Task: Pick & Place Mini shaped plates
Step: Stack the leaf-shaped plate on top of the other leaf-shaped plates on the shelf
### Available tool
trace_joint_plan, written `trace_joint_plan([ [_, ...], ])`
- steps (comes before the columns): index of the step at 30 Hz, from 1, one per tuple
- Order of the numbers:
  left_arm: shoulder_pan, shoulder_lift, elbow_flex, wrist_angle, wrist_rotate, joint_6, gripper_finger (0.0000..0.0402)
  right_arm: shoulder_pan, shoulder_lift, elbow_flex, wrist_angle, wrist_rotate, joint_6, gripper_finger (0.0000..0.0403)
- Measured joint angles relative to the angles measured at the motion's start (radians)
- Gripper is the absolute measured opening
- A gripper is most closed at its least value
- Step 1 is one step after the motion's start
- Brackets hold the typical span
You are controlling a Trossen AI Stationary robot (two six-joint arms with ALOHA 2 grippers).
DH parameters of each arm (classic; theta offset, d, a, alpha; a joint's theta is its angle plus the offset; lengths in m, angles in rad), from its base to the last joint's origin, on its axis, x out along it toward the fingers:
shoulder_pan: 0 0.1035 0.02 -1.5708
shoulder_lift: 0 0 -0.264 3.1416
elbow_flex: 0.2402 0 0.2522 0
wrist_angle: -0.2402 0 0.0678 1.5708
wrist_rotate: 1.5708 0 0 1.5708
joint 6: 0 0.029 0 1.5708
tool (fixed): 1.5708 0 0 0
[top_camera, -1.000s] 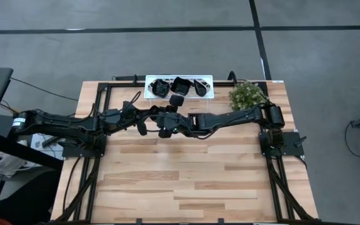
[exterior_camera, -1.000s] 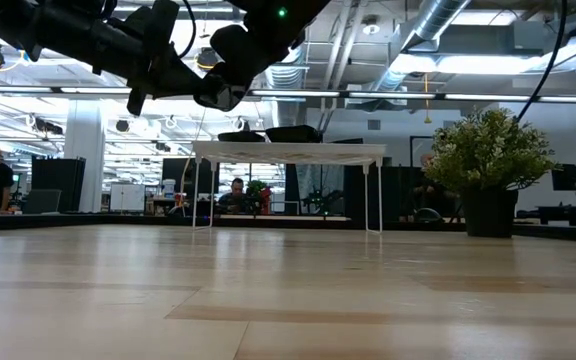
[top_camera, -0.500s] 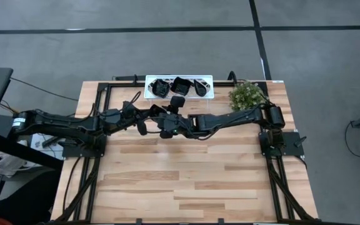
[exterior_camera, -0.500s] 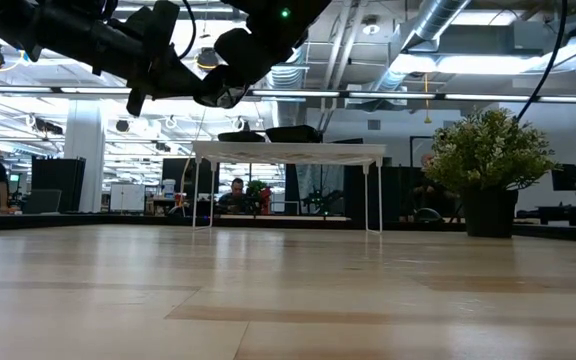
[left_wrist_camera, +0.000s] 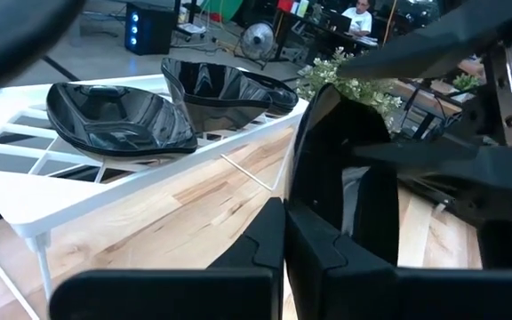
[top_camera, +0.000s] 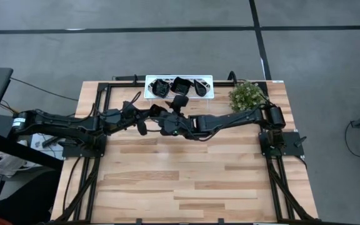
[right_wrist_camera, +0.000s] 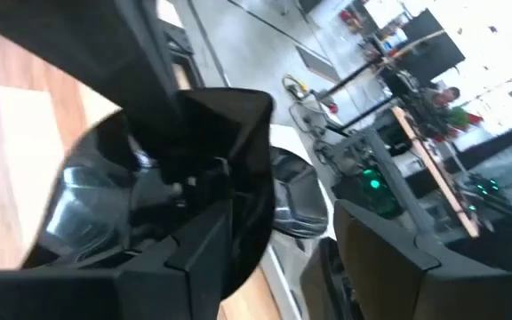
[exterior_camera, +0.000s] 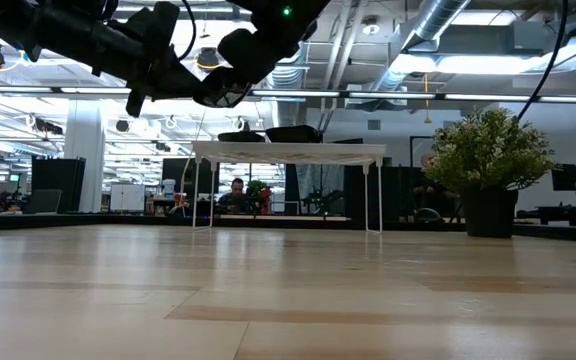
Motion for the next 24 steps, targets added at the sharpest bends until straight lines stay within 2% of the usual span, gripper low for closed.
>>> trace_joint_plan([
  [9,0.0,0.0,0.0,-0.027,-0.007,-0.002,0.0002,0.022,-0.026,-0.001,-0.014,0.009,-0.002,0.0189],
  [15,0.021,0.0,0.0,-0.032,-0.01,-0.002,0.0002,0.035,-0.081,-0.001,-0.096,0.007,0.02,0.0179],
  [21,0.026,0.0,0.0,-0.029,-0.01,-0.055,0.0002,0.016,-0.146,0.0,-0.396,-0.002,0.297,0.0158],
  [24,0.026,0.0,0.0,-0.022,-0.01,-0.109,0.0002,-0.005,-0.17,0.0,-0.568,-0.059,0.443,0.0133],
])
